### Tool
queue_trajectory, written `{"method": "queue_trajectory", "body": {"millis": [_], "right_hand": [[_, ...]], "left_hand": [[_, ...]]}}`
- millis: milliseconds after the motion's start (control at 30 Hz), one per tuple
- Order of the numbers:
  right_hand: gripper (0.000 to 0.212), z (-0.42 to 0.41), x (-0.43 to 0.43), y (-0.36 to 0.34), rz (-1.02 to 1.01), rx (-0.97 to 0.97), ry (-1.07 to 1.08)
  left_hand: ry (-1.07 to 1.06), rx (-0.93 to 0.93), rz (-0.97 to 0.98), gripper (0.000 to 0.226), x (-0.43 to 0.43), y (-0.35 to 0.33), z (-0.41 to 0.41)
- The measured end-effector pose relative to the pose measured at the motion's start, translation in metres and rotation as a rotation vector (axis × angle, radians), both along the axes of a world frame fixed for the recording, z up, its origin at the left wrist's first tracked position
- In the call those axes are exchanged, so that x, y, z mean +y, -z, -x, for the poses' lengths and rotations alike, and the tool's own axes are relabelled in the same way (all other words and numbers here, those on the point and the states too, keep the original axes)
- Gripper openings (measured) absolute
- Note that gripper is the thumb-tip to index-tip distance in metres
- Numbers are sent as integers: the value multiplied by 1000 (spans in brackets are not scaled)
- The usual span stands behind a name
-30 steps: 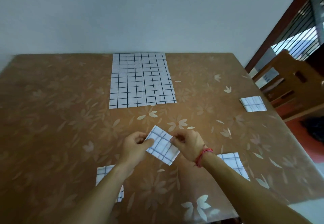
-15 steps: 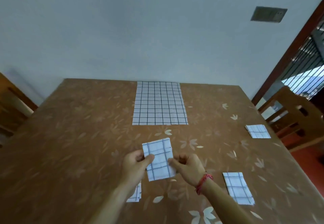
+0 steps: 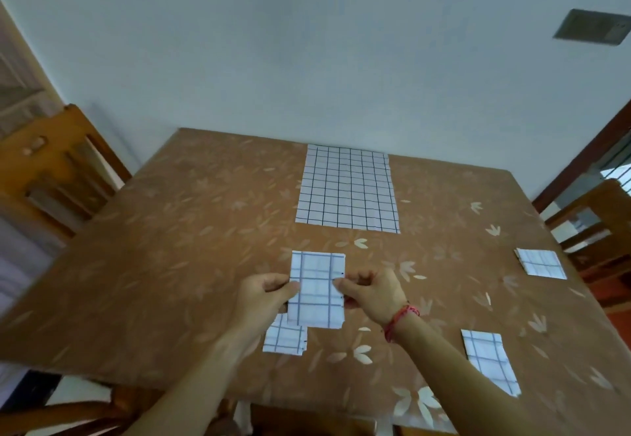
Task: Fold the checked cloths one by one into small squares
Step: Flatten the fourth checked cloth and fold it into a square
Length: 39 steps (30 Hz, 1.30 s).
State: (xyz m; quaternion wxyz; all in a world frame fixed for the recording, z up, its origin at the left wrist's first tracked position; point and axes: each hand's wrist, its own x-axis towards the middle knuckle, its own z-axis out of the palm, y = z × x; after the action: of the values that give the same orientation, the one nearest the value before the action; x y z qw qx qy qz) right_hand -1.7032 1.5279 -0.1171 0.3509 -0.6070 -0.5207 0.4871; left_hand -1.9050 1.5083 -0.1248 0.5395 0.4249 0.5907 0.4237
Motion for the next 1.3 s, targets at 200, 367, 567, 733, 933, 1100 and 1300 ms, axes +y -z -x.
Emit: {"method": "queue_trajectory", "body": {"millis": [200, 367, 567, 733, 933, 1100, 1300], "right_hand": [[17, 26, 4, 12, 73, 42, -27], [20, 65, 8, 18, 139, 48, -109], [18, 138, 16, 27, 205, 48, -233], [21, 208, 23, 42, 264, 32, -336], [9, 290, 30, 62, 407, 124, -371], [12, 349, 50, 92, 531, 172, -332], [21, 402, 78, 132, 637, 179, -329]], "left_hand": [[-100, 25, 13, 8, -5, 9, 23], [-209, 20, 36, 6, -13, 14, 60], [-280, 147, 73, 10, -28, 25, 133], [-365, 238, 87, 6, -38, 34, 202], [-470, 356, 96, 4, -28, 49, 278], [-440, 486, 107, 8, -3, 79, 332], [-432, 580, 141, 7, 28, 116, 378]]}}
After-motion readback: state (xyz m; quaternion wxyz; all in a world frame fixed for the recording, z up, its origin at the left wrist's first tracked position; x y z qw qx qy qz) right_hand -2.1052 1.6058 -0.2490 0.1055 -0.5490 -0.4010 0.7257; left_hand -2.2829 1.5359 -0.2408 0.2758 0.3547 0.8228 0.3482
